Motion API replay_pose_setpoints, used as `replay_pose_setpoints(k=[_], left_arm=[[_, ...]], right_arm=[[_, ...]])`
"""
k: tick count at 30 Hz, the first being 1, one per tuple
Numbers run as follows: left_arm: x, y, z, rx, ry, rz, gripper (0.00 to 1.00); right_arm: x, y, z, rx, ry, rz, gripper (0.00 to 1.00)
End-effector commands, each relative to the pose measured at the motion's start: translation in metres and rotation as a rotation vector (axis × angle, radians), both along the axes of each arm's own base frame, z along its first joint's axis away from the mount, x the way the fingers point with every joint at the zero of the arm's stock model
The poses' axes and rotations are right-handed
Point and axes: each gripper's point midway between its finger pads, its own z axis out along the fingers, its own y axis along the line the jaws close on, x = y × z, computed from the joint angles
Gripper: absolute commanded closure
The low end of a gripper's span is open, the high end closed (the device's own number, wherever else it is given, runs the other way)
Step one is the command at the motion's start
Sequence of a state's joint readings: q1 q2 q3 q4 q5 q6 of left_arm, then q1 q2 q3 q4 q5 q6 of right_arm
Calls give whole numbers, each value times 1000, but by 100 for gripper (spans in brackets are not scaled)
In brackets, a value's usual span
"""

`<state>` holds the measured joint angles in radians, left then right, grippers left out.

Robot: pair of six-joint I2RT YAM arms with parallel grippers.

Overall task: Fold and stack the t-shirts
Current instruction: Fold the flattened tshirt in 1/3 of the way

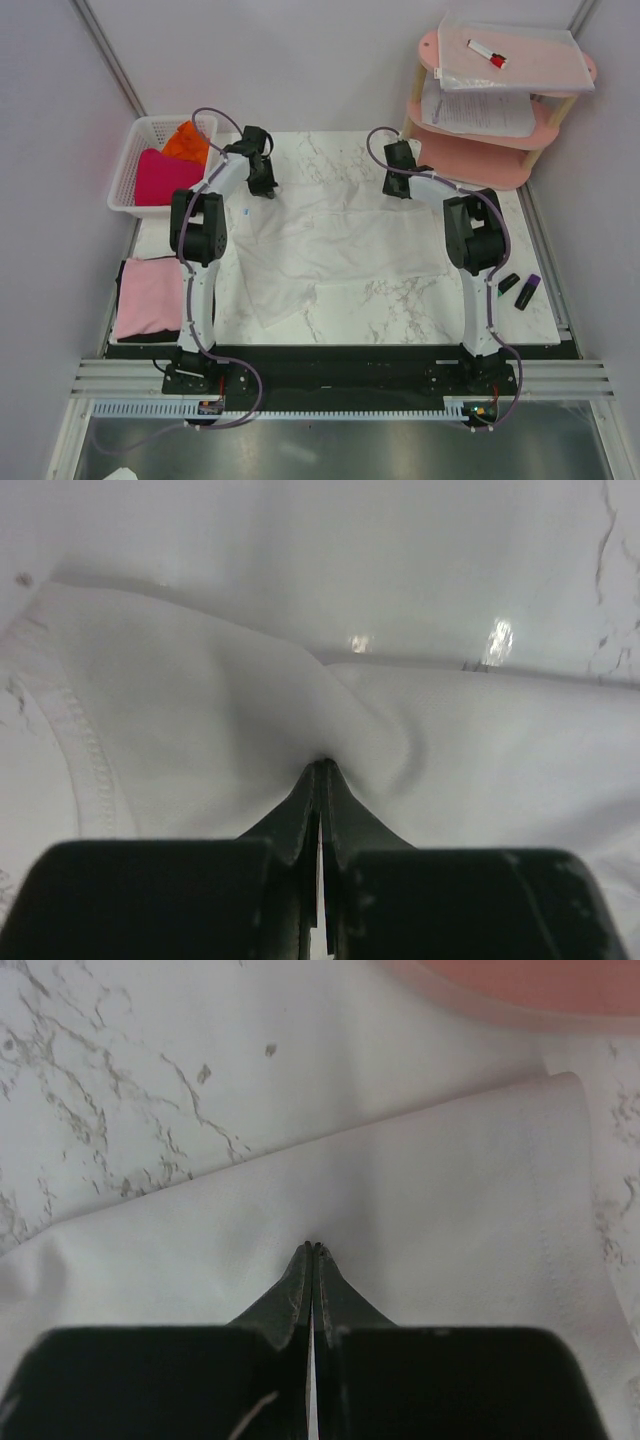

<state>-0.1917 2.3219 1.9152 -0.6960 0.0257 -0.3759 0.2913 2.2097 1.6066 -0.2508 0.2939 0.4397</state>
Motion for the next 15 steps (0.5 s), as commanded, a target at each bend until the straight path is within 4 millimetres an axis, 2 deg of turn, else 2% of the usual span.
replay_pose_setpoints(k=[1, 3, 4, 5, 6, 7, 8, 9, 10, 11, 12, 13, 14, 15], left_arm=[[27, 9, 11, 63, -38, -10, 98], [36, 10, 25, 63, -78, -5, 98], [38, 10, 42, 58, -113, -6, 98], [39, 9, 56, 55, -152, -11, 98], [36, 6, 53, 53, -184, -18, 98], [35, 5, 106, 35, -311, -17, 98], [29, 5, 118, 32, -356, -10, 89], [4, 7, 106, 33, -334, -12, 76], [6, 3, 125, -3, -419, -8, 61], [-8, 2, 160, -31, -487, -10, 41], [-26, 5, 145, -30, -453, -6, 34], [-34, 2, 149, -53, -468, -13, 30], [-57, 5, 148, -62, -476, -11, 19], [-68, 6, 145, -76, -482, -2, 12]], right_arm=[[8, -5, -18, -54, 41, -7, 100], [17, -6, 0, -63, -11, 2, 100], [19, -4, 20, -57, -47, 14, 100], [17, -2, 31, -48, -57, 35, 100], [14, -3, 43, -47, -72, 43, 95], [10, 0, 80, -25, -133, 52, 93], [-2, -1, 80, -21, -124, 58, 89], [-8, -2, 93, -12, -144, 65, 82], [-16, -4, 124, 6, -197, 66, 73], [-32, -7, 117, 2, -173, 66, 66], [-41, -11, 122, 2, -179, 62, 50], [-52, -15, 144, 11, -220, 52, 39], [-67, -22, 132, 0, -188, 42, 26], [-79, -26, 130, -3, -163, 37, 12]])
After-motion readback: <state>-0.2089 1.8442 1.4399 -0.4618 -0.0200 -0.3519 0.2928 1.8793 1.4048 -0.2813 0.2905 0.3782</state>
